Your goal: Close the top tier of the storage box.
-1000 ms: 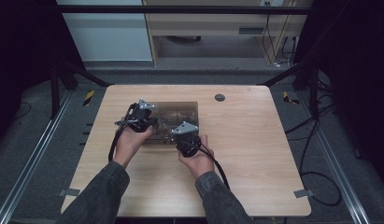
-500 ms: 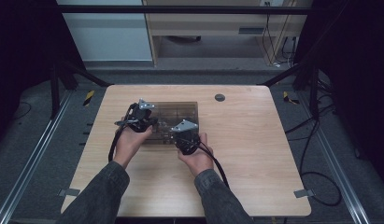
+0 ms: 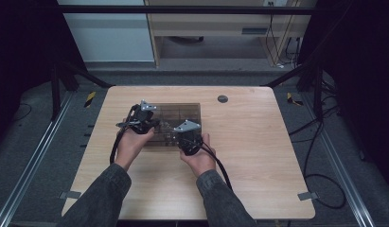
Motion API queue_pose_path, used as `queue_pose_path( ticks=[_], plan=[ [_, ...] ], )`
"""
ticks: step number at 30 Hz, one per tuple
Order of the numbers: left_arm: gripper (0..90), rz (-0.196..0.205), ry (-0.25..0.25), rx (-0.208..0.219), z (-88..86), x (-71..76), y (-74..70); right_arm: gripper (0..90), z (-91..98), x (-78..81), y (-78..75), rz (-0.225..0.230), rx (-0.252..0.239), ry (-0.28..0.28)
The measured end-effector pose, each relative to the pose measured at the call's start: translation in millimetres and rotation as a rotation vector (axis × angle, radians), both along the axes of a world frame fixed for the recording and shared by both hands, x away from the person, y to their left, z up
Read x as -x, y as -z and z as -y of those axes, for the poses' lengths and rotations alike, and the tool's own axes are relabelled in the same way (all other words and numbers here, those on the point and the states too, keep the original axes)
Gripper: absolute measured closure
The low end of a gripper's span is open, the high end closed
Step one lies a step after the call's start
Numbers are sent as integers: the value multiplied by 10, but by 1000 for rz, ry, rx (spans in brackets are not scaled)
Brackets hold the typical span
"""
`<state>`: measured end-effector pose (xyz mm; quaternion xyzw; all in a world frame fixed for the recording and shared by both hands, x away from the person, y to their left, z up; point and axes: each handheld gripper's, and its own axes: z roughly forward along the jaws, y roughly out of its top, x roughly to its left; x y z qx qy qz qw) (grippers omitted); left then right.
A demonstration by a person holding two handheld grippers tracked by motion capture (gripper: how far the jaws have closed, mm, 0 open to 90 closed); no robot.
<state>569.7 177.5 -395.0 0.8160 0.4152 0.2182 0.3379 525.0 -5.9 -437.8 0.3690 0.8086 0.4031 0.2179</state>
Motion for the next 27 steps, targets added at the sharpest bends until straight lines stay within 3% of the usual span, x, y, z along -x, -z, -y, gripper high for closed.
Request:
queue_pose_path(
  ticks=[27],
  plan=[
    [897, 3, 2, -2, 0, 1, 1, 900, 0, -71, 3, -7, -1, 13]
  ],
)
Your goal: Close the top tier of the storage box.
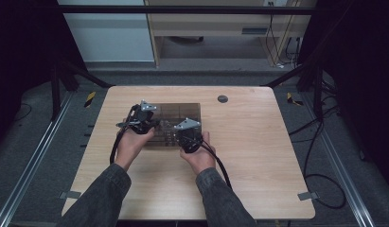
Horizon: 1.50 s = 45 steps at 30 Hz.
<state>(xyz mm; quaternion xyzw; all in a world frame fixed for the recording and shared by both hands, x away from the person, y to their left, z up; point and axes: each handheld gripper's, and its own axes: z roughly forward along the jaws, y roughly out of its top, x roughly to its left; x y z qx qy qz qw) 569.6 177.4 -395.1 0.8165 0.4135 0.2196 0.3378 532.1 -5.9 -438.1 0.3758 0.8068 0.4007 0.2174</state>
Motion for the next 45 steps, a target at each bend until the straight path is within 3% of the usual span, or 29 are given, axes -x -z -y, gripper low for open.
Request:
queue_pose_path(
  ticks=[22, 45],
  plan=[
    [898, 2, 3, -2, -6, 5, 1, 900, -39, -1, 14, -4, -4, -4],
    [898, 19, 3, 15, -8, 5, -11, 900, 12, 109, -73, 18, -17, -31]
  ],
)
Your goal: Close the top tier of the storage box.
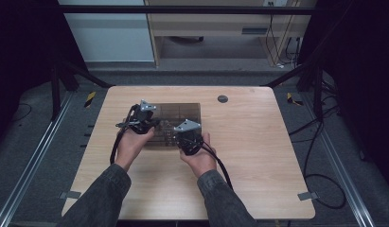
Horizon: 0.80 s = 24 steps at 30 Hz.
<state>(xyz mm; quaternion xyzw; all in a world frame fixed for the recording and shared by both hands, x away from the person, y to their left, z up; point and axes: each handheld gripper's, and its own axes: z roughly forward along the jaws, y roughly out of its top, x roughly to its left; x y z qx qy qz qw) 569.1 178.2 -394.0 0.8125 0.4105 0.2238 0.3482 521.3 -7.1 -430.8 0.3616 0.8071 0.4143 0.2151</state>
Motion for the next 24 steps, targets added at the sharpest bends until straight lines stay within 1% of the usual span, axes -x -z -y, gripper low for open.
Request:
queue_pose_path(
  ticks=[5, 8, 11, 18, 20, 22, 24],
  plan=[
    [898, 4, -5, 12, -2, 6, -6, 900, 20, 24, -17, 2, -4, -5],
    [898, 17, -4, 24, -2, 10, -17, 900, 33, 32, -14, -1, -13, -5],
    [898, 19, 0, 26, 8, 23, -23, 900, 49, 41, -11, -4, -24, -3],
    [898, 30, 15, 36, 18, 65, -32, 900, 84, 82, -13, -4, -29, -10],
    [898, 32, 19, 31, 13, 80, -31, 900, 91, 93, -15, -3, -33, -12],
    [898, 35, 20, 45, 3, 95, -35, 900, 111, 112, -21, -2, -36, -13],
    [898, 43, 19, 49, -14, 105, -40, 900, 133, 124, -26, 2, -33, -14]
  ],
)
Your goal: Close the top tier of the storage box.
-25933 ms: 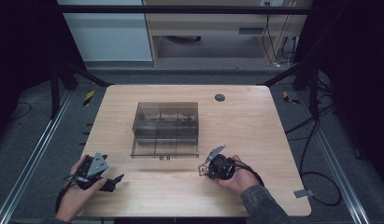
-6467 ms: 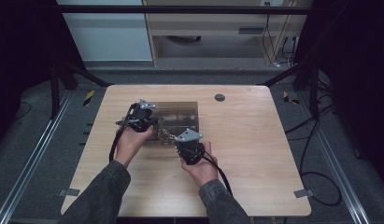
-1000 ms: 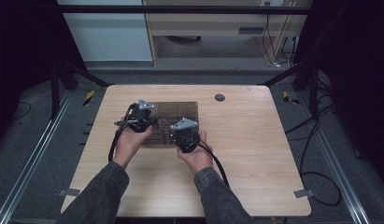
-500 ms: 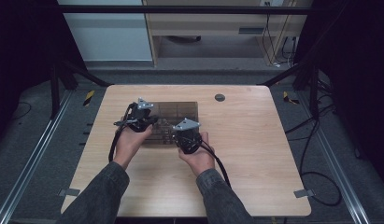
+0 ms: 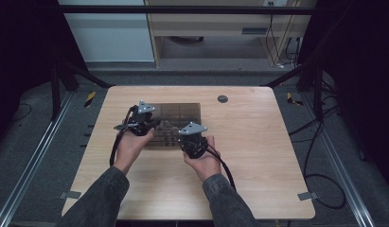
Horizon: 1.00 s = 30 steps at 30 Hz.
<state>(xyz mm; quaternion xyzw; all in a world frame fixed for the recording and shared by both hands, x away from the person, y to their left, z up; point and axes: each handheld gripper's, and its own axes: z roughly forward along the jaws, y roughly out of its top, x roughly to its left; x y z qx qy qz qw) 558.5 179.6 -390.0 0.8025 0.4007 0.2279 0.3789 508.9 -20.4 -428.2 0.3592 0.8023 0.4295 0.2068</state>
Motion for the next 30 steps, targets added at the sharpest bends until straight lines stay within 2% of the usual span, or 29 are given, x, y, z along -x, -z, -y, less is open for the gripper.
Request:
queue_pose_path(
  ticks=[11, 30],
  plan=[
    [898, 24, 8, 6, -74, 62, -52, 900, 139, 59, -39, 6, -17, 11],
    [898, 67, 25, 22, -162, 184, -98, 900, 208, 148, -10, -2, -16, 4]
  ],
)
